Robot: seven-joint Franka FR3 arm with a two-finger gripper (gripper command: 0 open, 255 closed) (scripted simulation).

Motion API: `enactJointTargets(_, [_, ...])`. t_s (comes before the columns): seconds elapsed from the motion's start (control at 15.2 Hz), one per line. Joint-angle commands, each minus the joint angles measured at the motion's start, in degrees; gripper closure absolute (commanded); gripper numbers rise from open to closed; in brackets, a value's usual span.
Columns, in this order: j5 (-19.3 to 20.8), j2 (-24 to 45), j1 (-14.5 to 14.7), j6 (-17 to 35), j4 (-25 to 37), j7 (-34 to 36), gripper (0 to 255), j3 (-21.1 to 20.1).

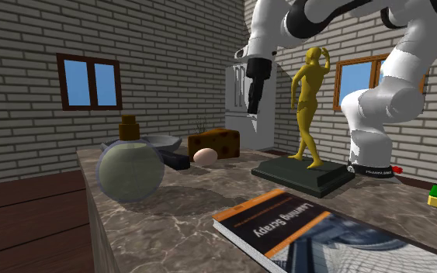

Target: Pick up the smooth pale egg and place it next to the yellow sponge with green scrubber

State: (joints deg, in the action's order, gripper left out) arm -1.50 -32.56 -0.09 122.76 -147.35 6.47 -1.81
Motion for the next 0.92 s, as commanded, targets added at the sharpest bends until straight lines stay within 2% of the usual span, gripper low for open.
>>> enactJointTargets(0.0, [0.35,3.21,-0.14,5.79,-0.62,1.30,0,-0.94])
enactJointTargets(0.33, [2.56,13.53,-1.52,19.41,0.19,5.33,0,-3.70])
enactJointTargets(0.53, [4.17,20.24,-6.52,26.78,2.05,7.94,0,-9.12])
enactJointTargets(0.66, [7.59,24.93,-8.94,31.15,3.86,11.38,0,-11.52])
enactJointTargets(0.73, [10.07,27.34,-9.74,33.12,4.96,13.68,0,-12.20])
enactJointTargets(0.86, [10.90,28.33,-9.81,33.92,5.13,14.30,0,-12.12])
